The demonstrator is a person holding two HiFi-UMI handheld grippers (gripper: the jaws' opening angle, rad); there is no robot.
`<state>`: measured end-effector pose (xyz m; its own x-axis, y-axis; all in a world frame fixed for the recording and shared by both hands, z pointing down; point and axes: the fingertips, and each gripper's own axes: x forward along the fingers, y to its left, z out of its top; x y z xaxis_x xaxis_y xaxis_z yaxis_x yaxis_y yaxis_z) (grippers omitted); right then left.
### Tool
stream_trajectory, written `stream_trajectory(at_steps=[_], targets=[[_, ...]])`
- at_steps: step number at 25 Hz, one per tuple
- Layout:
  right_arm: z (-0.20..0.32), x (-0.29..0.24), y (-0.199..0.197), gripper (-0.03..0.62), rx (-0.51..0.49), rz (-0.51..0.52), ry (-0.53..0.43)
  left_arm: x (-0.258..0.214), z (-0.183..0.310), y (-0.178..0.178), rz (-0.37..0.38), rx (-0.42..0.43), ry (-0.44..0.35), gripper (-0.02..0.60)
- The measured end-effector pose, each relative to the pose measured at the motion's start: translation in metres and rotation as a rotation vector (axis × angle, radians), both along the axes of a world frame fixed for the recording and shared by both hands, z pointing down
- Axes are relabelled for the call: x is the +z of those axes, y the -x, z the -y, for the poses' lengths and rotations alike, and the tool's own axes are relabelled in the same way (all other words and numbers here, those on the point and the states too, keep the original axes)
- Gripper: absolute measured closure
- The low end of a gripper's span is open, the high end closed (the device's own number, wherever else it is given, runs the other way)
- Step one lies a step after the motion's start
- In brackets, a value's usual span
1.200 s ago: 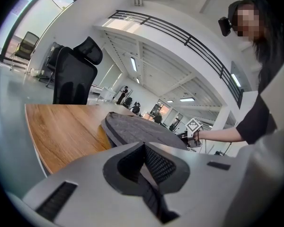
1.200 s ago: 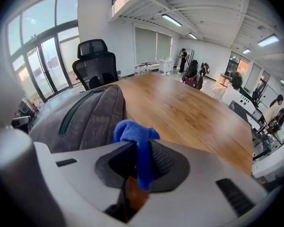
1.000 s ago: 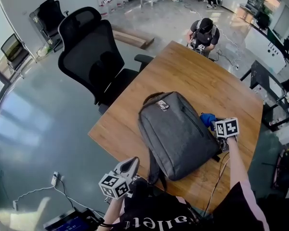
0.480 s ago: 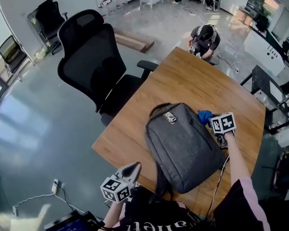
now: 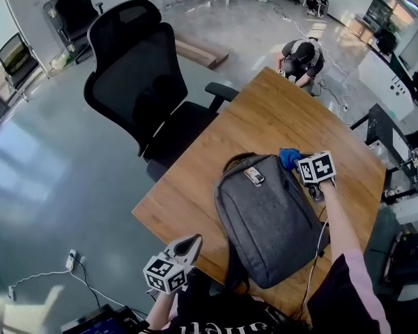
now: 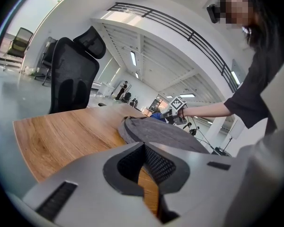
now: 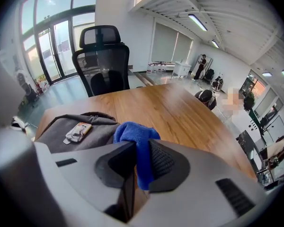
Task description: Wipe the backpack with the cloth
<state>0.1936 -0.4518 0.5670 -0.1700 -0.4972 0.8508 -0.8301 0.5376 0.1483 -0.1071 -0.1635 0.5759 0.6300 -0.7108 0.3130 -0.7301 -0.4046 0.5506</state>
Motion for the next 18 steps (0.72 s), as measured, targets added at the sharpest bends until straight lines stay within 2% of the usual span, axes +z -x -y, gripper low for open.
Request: stream_trajectory(at_steps=[11,18], targets=[[0.04,-0.016,0.04,0.525,-0.058,-0.056,-0.035,0.007,0.006,0.012,-0.015,-0.033,0.011,0.581],[0.032,-0.002,0.07,0.525,-0.078,-0.095,-0.01,0.006,0.003,0.011,-0.019,-0.014,0.012,0.581]])
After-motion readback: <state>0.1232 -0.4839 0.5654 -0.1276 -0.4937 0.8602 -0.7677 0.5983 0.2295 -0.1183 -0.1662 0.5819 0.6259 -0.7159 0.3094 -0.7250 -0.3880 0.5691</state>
